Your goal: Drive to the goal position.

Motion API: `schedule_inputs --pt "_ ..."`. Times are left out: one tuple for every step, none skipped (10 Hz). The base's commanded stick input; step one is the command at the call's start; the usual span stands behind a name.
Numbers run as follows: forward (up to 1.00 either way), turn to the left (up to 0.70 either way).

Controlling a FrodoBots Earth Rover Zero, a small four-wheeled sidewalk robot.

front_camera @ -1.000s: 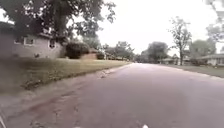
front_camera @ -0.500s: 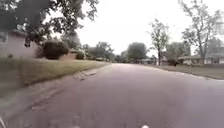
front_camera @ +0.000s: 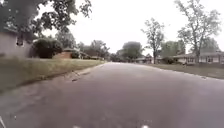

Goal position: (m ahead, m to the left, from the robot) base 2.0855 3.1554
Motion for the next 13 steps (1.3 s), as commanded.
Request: schedule_inputs --pt "0.50 0.00" --pt "0.50 0.00" --pt "0.50 0.00" --pt "0.50 0.00" --pt "0.50 0.00" --pt "0.50 0.16" --pt "0.50 0.50" --pt "0.50 0.50" --pt "0.50 0.34" --pt "0.50 0.13" --pt "0.50 0.00" --pt "0.50 0.00" --pt "0.50 0.00"
